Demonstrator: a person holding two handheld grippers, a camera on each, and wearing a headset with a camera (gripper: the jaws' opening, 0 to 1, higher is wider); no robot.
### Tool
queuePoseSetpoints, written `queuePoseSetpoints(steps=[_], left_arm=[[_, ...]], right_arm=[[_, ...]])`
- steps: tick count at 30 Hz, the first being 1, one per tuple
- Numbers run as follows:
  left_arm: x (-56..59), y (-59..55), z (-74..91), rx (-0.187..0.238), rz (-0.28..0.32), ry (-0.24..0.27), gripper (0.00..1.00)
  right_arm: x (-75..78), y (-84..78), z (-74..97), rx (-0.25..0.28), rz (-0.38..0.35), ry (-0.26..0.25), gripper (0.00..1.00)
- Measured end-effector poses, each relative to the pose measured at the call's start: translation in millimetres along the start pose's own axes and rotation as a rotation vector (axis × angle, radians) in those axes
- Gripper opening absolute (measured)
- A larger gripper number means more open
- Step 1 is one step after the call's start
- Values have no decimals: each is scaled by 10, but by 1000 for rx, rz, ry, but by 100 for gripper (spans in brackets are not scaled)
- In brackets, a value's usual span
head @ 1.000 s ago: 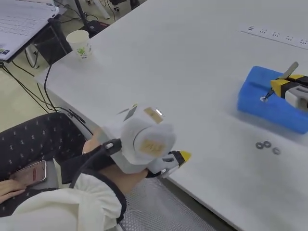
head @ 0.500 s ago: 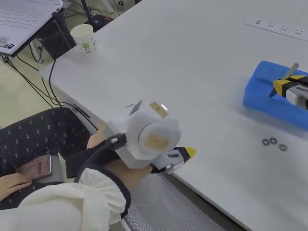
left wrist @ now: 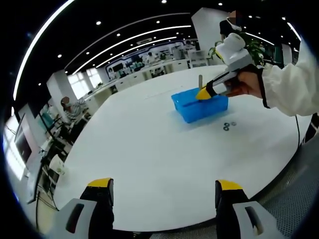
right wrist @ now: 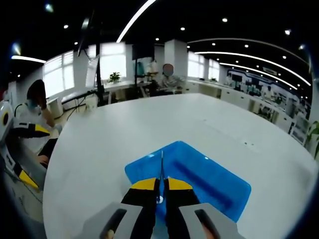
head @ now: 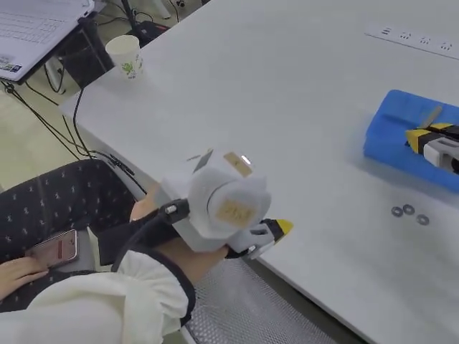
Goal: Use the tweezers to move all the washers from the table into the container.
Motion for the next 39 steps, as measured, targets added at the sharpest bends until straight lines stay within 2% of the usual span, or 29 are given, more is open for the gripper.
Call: queuePoseSetpoints(steps=[7,9,14,17,20,23,26,29,39], left_arm=[[-3,9,4,15,12,-2,86],[0,10,7,15,11,-3,85],[3,10,8,15,12,-4,85],[2,7,3,15,12,-4,85],[3,5,1,15,11,-5,85],[6,6,9,16,11,-4,86],[8,8,15,17,11,-4,86],[12,11,25,18,10,-4,85],[5,10,27,21,9,-1,85]], right_arm=[[6,-9,-20,0,-6,2,2],[-15,-3,-33,-5,13,10,2],[-23,18,-17,-20,62,-19,3],[5,70,25,9,15,-13,3],[7,126,87,28,-5,-12,3],[-18,233,235,61,-22,-7,3],[-42,272,345,82,-38,-8,3],[-83,288,435,98,-55,0,3],[-266,285,623,120,-42,14,3]])
Point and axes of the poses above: the centre of the closed fingertips' face, and the gripper's own axes: z roughly backward along the fingers, x roughly to its right, y roughly out of its top, the point moved 9 cm from there along z, roughly backward along the fingers, and after that the axes turned 2 degrees about x, right-handed, at the moved point
